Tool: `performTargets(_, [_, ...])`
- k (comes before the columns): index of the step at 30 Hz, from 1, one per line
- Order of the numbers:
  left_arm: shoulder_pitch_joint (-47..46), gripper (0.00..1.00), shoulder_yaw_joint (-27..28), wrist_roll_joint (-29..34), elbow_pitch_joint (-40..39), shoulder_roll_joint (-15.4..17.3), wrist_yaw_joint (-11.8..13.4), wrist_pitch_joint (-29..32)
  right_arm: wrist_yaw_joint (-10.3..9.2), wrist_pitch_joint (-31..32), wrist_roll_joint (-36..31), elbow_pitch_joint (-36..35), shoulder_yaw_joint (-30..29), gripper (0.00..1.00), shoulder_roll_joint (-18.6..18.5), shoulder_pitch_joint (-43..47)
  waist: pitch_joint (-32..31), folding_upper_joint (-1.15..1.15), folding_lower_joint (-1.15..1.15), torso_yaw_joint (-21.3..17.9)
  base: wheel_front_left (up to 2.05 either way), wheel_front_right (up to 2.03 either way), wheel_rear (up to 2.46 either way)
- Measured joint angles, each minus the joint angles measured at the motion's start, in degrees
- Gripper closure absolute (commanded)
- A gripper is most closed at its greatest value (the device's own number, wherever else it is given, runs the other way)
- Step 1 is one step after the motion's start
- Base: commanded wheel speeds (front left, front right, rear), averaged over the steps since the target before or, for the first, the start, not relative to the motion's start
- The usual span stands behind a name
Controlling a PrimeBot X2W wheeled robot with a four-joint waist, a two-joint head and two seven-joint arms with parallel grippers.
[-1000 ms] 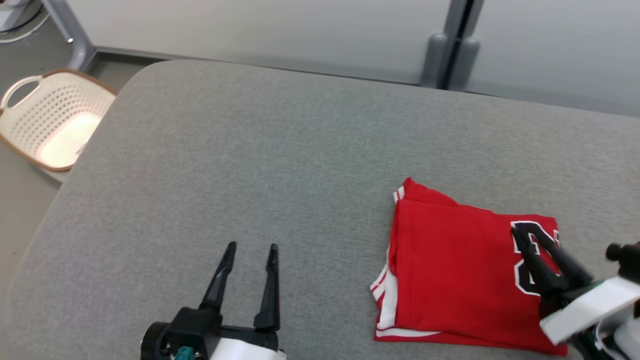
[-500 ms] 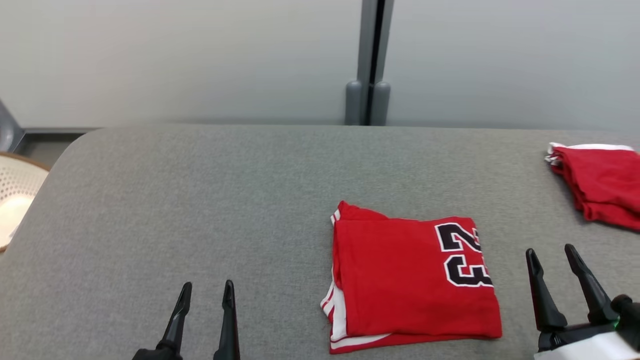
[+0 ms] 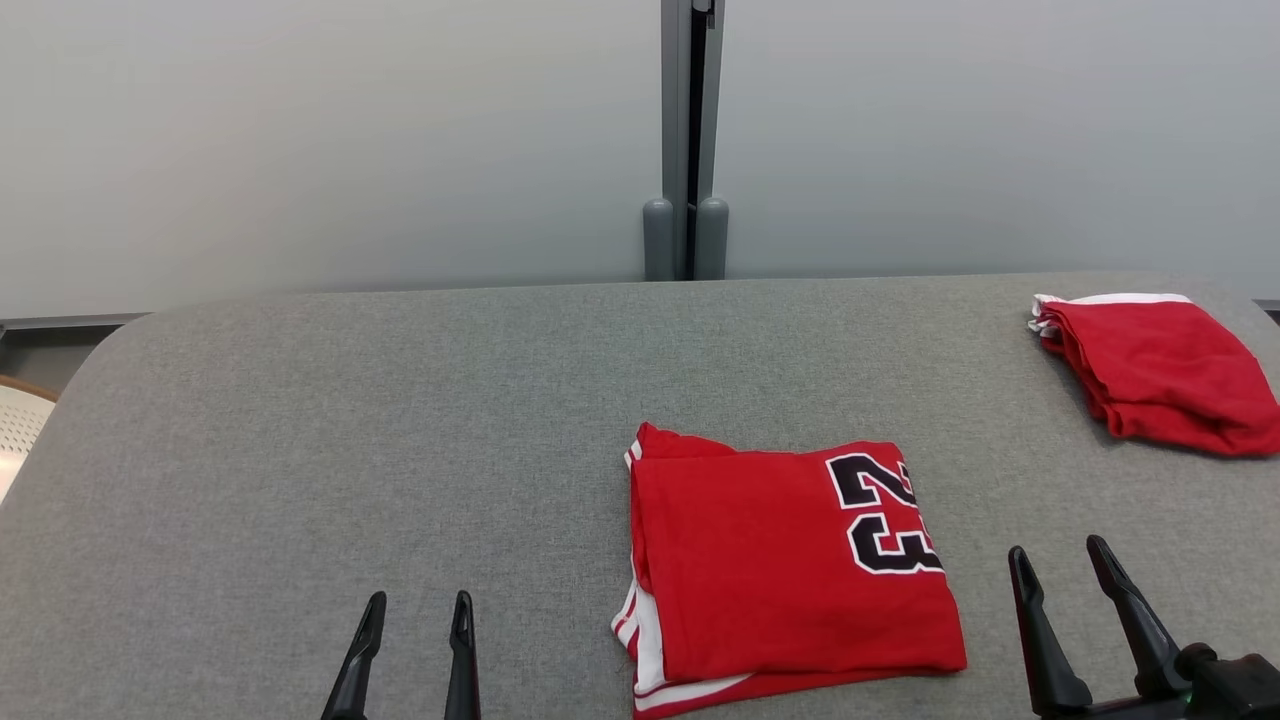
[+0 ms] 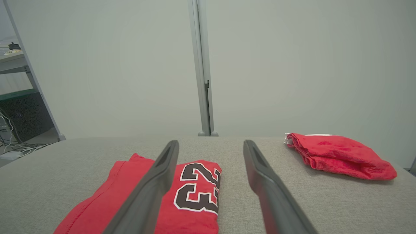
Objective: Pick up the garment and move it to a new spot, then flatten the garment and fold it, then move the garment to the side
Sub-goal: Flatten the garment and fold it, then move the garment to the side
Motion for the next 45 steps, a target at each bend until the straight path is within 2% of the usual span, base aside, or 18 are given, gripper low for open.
performTargets(24, [0.4, 0.0, -0.7, 1.3, 1.8, 0.0, -0.6, 0.0, 0.0, 0.0, -0.2, 0.2, 0.0, 0.0, 0.2, 0.6, -0.3, 0.0, 0.0, 0.6, 0.0, 0.0, 0.0])
performTargets(29, [0.0, 0.0, -1.2, 1.0, 1.6, 0.0, -0.2, 0.0, 0.0, 0.0, 1.8, 0.9, 1.6, 0.0, -0.8, 0.6, 0.5, 0.0, 0.0, 1.0, 0.0, 0.0, 0.0])
performTargets(35, [-1.1, 0.0, -2.1, 0.5, 1.6, 0.0, 0.0, 0.0, 0.0, 0.0, 8.3, 5.7, 8.4, 0.0, -4.5, -1.4, 2.0, 0.0, 0.0, 1.5, 0.0, 0.0, 0.0])
performTargets(37, [-1.7, 0.0, -2.5, 0.5, 1.7, 0.0, 0.0, 0.0, -0.01, 0.0, 12.7, 7.6, 11.6, 0.0, -6.2, -3.7, 2.8, 0.0, 0.0, 1.6, 0.0, 0.0, 0.0])
performTargets(41, [-3.1, 0.0, -3.2, 0.5, 1.9, 0.0, 0.0, 0.0, -0.01, 0.0, 25.2, 10.6, 17.0, 0.0, -10.6, -8.7, 4.7, 0.0, 0.0, 1.8, 0.0, 0.0, 0.0])
performTargets(45, [-5.5, 0.0, -4.4, 0.8, 2.0, 0.0, -0.1, 0.0, -0.01, 1.5, 38.9, 11.4, 22.1, 0.0, -16.9, -14.1, 7.2, 0.0, 0.0, 2.1, 0.0, 0.0, 0.0])
